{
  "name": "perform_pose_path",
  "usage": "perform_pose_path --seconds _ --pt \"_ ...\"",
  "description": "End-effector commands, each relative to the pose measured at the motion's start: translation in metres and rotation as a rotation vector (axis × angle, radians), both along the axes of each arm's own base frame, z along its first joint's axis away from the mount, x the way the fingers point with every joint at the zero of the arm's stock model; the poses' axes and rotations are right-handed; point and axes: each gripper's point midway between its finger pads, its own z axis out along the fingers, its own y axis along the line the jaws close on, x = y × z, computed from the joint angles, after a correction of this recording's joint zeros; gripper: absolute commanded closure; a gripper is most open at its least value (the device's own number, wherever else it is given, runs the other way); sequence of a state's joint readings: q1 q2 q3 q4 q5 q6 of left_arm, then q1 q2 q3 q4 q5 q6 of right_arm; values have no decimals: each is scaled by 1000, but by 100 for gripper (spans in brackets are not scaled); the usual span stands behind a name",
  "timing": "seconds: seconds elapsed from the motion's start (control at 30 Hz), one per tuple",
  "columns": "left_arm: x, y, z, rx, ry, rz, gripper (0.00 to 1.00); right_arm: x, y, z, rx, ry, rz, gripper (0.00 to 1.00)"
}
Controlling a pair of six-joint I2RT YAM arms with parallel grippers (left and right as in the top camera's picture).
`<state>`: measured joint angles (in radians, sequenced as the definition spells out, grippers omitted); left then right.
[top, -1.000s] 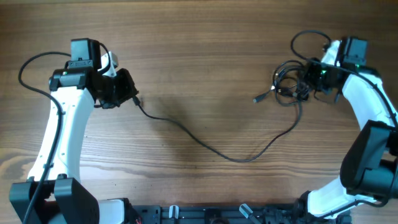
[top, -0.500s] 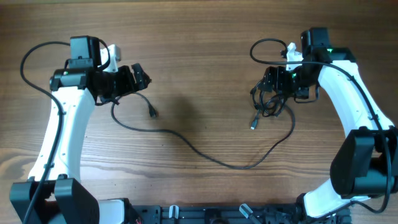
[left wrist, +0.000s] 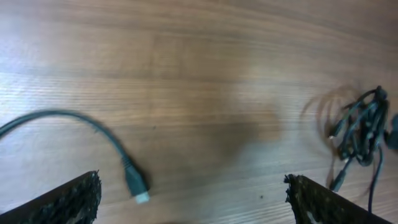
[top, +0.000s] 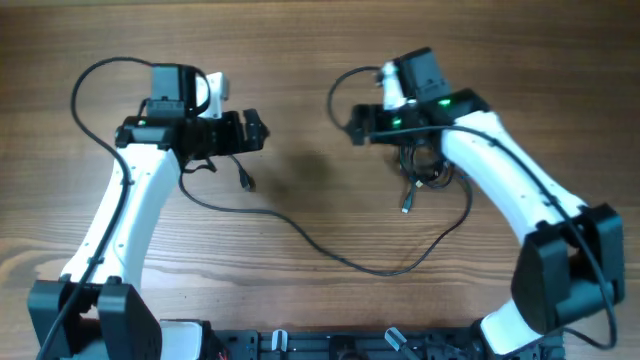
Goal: Untangle cables
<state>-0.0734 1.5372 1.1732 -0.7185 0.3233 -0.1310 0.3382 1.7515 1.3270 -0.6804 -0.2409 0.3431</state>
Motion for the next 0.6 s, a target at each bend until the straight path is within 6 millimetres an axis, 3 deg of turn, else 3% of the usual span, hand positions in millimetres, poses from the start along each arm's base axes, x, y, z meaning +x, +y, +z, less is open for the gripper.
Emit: perform_pose_path --seconds 0.0,0.03,0.13,0.17,0.23,0.3,0.33,0.43,0.53,0.57 --pt "1 -51 5 -6 -80 -155 0 16 -90 44 -31 -53 -293 0" --pt "3 -70 10 -14 -120 -201 0 11 -114 40 -44 -11 -350 0" --pt "8 -150 27 -60 -296 -371 3 -5 -157 24 -66 84 -454 0" --pt "7 -189 28 -81 -364 -445 3 -11 -167 21 -69 117 -481 0" --pt "2 -230 16 -88 -412 -509 3 -27 -164 16 -70 187 -475 0" --pt "-5 -270 -24 -50 -421 -558 0 -34 -149 16 -15 227 -438 0" --pt "-6 -281 -44 -14 -424 -559 0 -33 -149 16 -14 224 -437 0" --pt "-10 -297 -81 7 -410 -578 0 -24 -149 19 -6 184 -438 0" --pt "-9 -306 -95 -2 -424 -586 3 -4 -150 26 11 96 -437 0" --pt "-6 -308 -94 -8 -437 -584 11 3 -150 29 16 67 -437 0"
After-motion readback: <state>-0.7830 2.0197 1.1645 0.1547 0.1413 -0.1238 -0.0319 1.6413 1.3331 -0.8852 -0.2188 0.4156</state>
